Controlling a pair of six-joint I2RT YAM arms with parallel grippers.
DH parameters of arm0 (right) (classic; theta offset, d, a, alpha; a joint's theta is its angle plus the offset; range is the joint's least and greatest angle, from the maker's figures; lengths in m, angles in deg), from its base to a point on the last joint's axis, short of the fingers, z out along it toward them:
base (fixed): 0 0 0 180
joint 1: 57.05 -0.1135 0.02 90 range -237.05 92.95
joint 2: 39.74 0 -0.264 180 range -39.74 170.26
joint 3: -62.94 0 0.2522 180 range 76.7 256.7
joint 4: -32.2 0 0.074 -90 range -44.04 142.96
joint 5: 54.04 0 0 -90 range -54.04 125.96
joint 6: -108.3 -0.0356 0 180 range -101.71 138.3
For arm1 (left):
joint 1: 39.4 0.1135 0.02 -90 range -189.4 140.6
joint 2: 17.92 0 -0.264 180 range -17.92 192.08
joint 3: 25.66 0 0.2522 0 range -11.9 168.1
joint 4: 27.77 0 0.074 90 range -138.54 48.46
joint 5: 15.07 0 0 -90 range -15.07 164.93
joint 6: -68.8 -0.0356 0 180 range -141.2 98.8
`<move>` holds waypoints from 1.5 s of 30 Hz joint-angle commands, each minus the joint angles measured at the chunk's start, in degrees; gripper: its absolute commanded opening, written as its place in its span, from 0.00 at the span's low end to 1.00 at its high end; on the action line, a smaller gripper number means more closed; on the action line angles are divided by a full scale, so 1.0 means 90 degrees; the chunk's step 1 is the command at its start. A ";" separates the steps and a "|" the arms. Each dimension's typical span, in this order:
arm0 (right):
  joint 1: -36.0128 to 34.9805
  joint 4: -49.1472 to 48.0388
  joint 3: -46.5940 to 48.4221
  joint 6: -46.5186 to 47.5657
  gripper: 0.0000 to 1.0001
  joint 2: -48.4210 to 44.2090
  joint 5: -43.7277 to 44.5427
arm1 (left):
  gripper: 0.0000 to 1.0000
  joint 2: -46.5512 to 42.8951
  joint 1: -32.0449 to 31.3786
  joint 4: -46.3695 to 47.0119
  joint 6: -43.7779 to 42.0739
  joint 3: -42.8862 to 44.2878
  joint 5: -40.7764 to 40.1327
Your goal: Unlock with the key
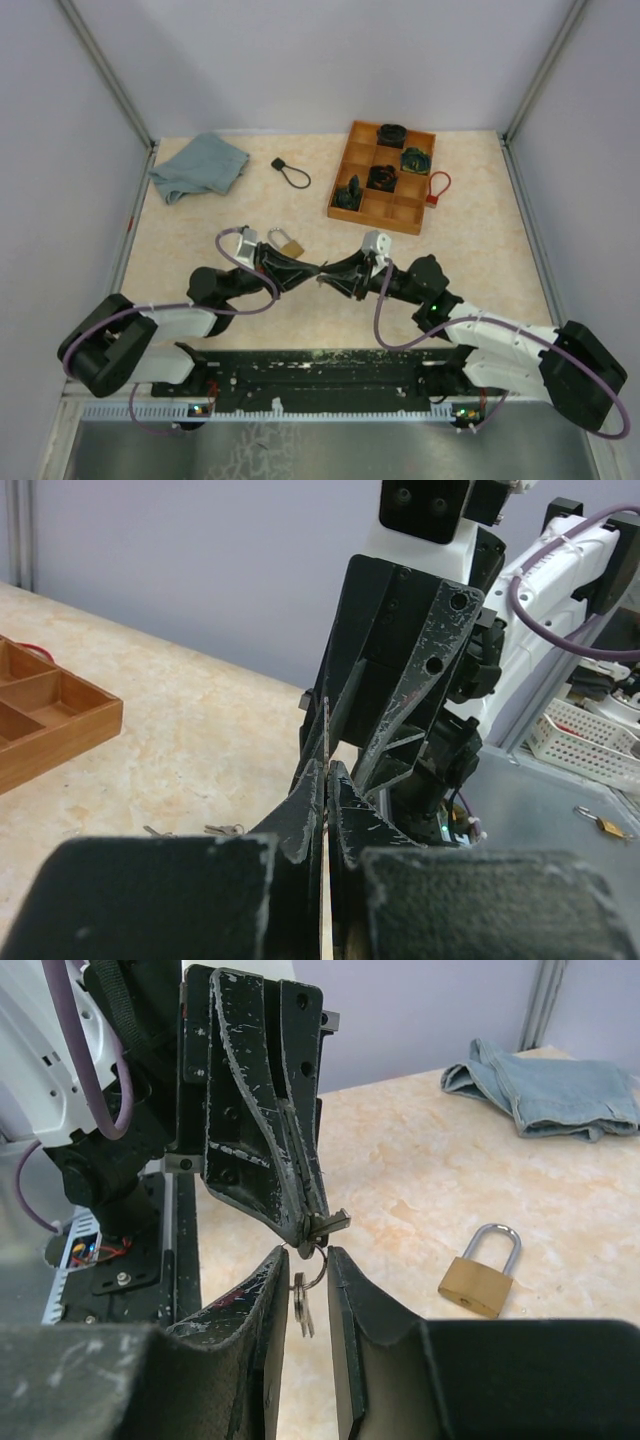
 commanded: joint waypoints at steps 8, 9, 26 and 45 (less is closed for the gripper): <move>0.0023 -0.0631 0.0335 -0.0016 0.20 0.0057 -0.0668 | 0.00 -0.0206 -0.0056 0.1669 0.0431 0.0325 0.0850; 0.0020 -0.0655 0.0351 -0.0039 0.19 0.0059 -0.0730 | 0.00 -0.0239 -0.0062 0.1667 0.0424 0.0322 0.0840; 0.0020 0.0426 0.0823 0.0325 0.00 -0.0212 -0.1092 | 0.20 -0.0315 -0.0111 0.1665 0.0000 0.0043 0.0506; 0.0020 0.3515 0.1889 0.1240 0.00 -0.0041 -0.1285 | 0.45 -0.1440 -0.0009 -0.2116 -0.1560 0.0630 0.0887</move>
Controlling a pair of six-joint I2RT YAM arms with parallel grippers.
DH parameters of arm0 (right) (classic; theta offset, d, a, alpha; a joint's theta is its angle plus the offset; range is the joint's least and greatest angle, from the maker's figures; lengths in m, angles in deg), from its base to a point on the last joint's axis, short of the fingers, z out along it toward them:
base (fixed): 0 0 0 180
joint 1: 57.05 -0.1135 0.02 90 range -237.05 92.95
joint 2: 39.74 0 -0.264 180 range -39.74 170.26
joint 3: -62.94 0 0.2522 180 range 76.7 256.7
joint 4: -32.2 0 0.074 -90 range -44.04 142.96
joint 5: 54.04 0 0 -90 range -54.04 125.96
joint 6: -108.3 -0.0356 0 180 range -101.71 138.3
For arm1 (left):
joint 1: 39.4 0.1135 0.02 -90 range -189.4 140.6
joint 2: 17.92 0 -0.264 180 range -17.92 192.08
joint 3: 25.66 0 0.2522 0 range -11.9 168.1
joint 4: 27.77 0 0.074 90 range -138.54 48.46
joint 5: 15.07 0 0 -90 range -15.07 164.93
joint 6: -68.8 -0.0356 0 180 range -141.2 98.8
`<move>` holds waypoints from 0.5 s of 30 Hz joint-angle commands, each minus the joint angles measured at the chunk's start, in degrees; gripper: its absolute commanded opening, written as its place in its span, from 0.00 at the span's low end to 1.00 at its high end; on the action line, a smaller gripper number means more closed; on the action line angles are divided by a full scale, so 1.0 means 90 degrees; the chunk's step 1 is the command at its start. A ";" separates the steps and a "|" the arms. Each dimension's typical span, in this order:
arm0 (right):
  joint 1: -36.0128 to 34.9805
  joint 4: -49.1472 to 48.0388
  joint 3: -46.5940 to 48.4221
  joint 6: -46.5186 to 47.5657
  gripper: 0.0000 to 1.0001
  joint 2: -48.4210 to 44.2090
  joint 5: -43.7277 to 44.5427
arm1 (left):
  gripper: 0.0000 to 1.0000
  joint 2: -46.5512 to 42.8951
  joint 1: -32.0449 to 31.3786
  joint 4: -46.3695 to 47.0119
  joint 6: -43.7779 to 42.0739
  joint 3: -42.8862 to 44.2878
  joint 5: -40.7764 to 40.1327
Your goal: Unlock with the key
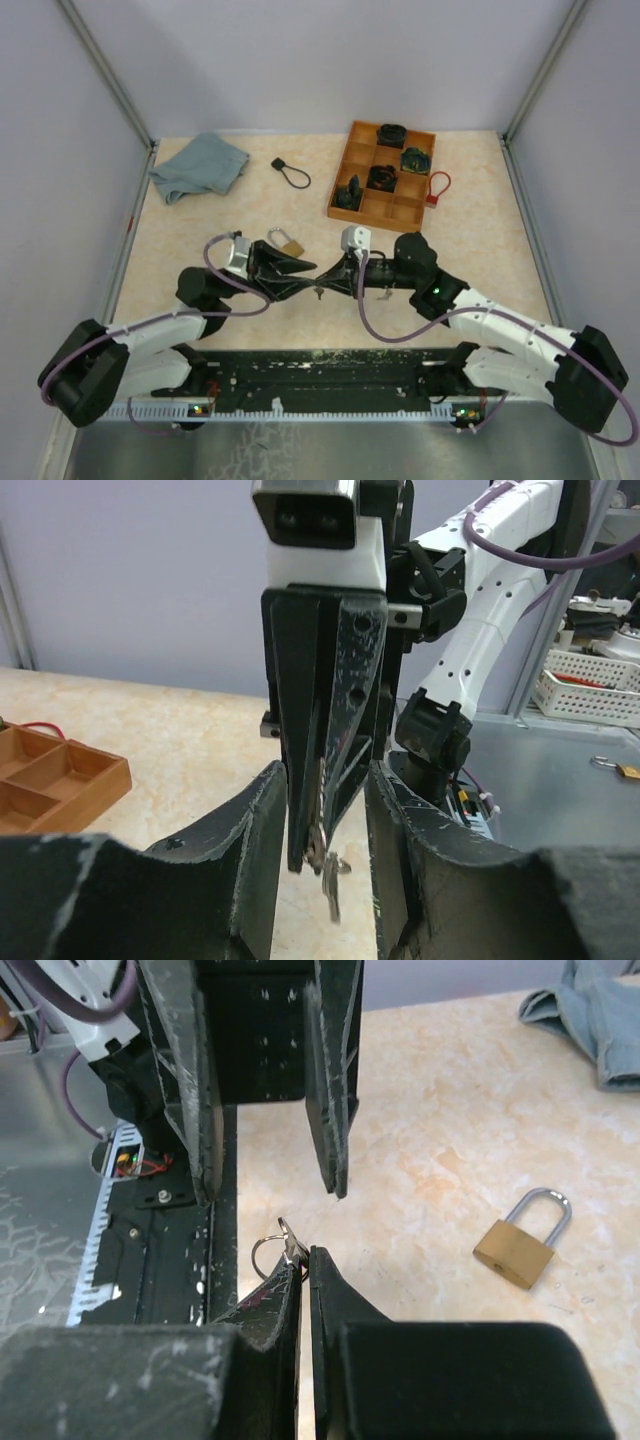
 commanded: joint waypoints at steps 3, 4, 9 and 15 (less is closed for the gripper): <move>0.0002 0.0530 0.0597 0.0264 0.00 0.0235 -0.0281 | 0.47 -0.0595 0.0025 -0.2730 -0.1417 0.0781 0.0170; 0.0000 0.0568 0.0632 0.0271 0.00 0.0274 -0.0282 | 0.48 -0.0601 0.0018 -0.2991 -0.1538 0.0862 0.0206; -0.0002 0.0751 0.0793 0.0300 0.00 0.0482 -0.0270 | 0.48 -0.0463 -0.0013 -0.3542 -0.1720 0.1135 0.0550; -0.0001 0.0693 0.0774 0.0290 0.00 0.0560 -0.0177 | 0.48 -0.0514 -0.0087 -0.3801 -0.1893 0.1196 0.0552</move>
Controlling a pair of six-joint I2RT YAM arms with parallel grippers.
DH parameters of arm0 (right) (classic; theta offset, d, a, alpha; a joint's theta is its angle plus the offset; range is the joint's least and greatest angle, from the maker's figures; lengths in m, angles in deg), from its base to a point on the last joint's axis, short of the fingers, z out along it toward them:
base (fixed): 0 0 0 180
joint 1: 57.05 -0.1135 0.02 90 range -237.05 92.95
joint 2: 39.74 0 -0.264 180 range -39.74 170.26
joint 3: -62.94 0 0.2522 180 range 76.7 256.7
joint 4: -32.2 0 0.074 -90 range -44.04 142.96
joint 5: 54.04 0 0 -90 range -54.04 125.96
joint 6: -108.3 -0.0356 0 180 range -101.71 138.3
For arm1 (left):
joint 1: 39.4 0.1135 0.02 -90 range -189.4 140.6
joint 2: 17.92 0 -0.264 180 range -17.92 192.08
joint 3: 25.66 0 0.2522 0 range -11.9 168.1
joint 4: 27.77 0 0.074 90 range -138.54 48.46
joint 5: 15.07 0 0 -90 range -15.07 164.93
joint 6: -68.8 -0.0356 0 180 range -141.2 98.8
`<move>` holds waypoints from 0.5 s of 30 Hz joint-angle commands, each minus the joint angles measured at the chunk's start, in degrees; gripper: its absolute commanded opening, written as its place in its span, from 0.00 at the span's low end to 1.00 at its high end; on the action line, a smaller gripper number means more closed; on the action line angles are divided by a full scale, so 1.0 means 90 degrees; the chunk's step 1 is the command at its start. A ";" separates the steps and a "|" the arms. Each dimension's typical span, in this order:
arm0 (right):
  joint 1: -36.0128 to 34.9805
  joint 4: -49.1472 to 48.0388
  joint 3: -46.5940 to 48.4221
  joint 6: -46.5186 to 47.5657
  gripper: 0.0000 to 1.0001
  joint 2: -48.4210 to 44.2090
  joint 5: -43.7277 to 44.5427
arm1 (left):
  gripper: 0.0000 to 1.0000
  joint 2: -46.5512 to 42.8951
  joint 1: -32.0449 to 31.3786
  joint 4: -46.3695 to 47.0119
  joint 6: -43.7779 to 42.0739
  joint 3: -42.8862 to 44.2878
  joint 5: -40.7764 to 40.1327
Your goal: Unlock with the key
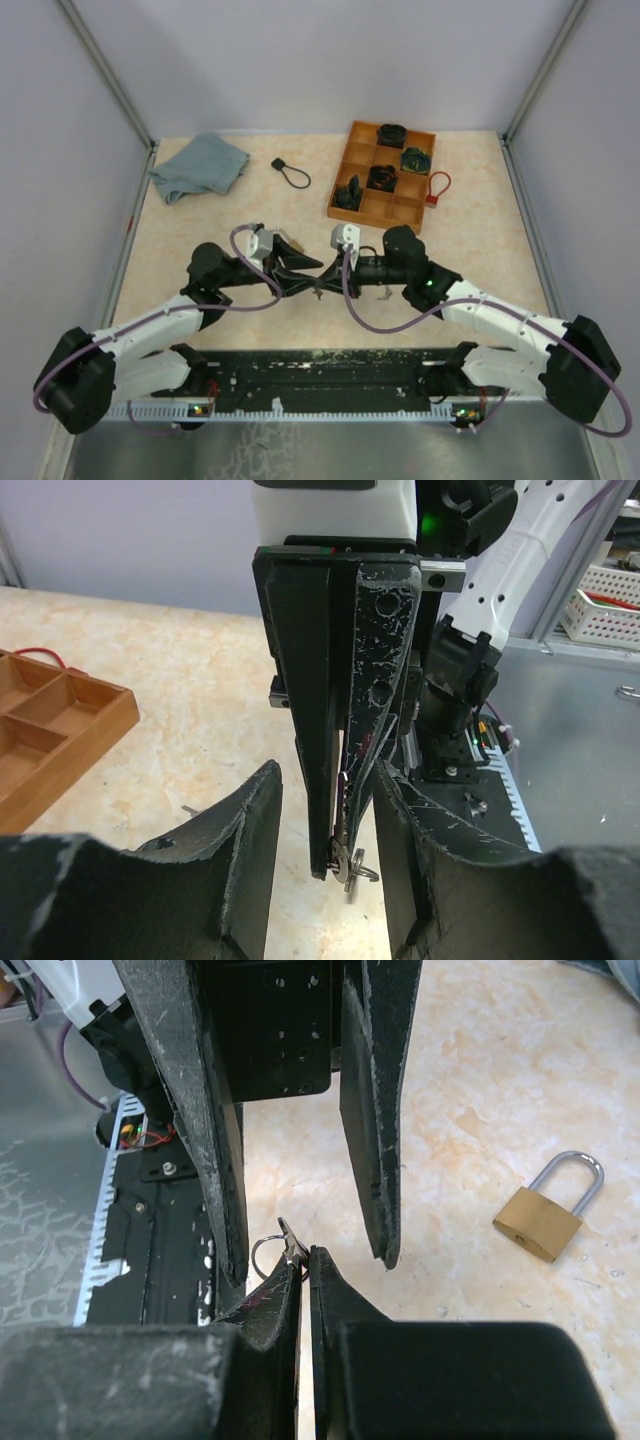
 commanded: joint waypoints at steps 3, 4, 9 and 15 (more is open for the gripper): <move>0.0001 -0.0146 0.0318 0.0096 0.00 0.0051 -0.0046 | 0.46 -0.0125 -0.0117 -0.0648 -0.0365 0.0254 0.0093; 0.0000 -0.0150 0.0321 0.0096 0.00 0.0051 -0.0040 | 0.45 -0.0122 -0.0132 -0.0698 -0.0395 0.0257 0.0088; -0.0002 -0.0230 0.0311 0.0097 0.00 0.0049 -0.0044 | 0.37 -0.0099 -0.0192 -0.0913 -0.0539 0.0336 0.0025; -0.0001 -0.0235 0.0283 0.0091 0.00 0.0043 -0.0009 | 0.12 -0.0130 -0.0208 -0.0954 -0.0564 0.0360 0.0027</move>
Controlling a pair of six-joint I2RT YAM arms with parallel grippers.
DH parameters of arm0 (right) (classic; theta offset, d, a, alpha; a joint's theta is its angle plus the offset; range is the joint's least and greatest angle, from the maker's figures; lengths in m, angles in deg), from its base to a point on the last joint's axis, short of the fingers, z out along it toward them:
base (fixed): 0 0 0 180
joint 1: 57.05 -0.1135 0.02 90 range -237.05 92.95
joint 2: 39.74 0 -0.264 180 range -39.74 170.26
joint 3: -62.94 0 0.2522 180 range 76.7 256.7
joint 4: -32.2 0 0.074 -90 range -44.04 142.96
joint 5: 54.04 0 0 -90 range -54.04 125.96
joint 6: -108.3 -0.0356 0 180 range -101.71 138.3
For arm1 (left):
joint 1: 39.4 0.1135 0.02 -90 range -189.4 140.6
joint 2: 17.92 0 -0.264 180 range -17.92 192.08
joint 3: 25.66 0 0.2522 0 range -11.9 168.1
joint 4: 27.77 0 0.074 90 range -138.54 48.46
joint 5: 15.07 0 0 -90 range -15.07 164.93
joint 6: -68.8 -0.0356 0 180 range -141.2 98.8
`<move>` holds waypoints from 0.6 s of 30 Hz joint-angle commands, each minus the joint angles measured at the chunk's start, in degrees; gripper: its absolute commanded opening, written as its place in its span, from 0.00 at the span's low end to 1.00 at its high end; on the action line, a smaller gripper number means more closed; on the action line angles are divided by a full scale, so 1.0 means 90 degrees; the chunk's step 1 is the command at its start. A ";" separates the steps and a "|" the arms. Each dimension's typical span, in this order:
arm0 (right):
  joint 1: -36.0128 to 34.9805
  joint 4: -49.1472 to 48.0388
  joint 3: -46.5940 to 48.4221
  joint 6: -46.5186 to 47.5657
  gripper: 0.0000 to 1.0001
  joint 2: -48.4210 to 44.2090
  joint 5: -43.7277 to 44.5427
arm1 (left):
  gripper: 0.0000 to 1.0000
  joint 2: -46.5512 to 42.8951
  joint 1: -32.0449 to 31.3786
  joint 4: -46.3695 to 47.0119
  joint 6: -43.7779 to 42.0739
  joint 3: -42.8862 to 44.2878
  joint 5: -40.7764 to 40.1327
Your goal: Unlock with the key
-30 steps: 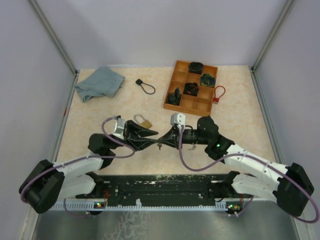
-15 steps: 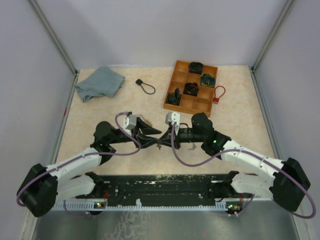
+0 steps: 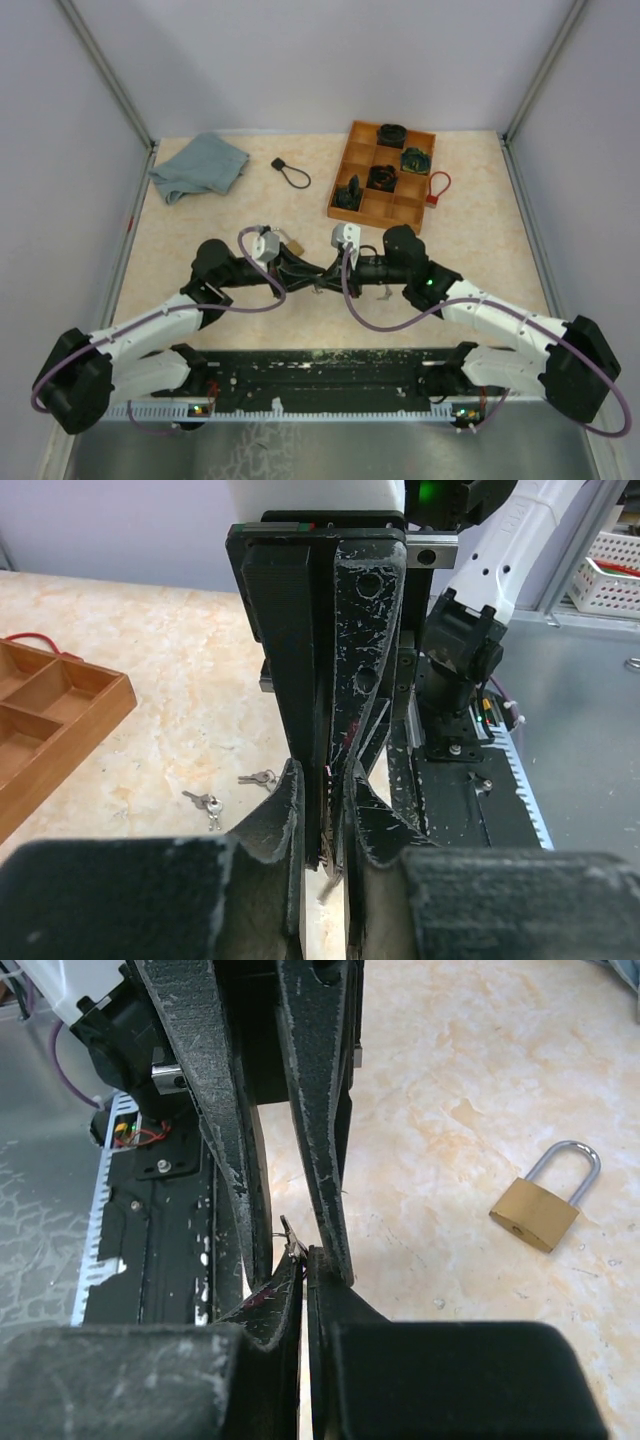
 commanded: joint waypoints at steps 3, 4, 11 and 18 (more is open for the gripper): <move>-0.0021 -0.0301 0.0240 0.0112 0.00 -0.0035 -0.0012 | 0.07 -0.0181 -0.0064 -0.0111 -0.0026 0.0176 -0.0021; -0.0020 -0.0312 0.0211 0.0110 0.00 -0.0069 0.0005 | 0.06 -0.0220 -0.0064 -0.0105 0.0011 0.0174 -0.0019; -0.0013 -0.0581 -0.0003 0.0082 0.00 -0.0202 0.0119 | 0.00 -0.0341 -0.0064 0.0032 0.0246 0.0109 -0.0139; -0.0012 -0.1165 -0.0444 -0.0021 0.03 -0.0518 0.0345 | 0.00 -0.0551 -0.0064 0.0686 0.0638 -0.0179 -0.0415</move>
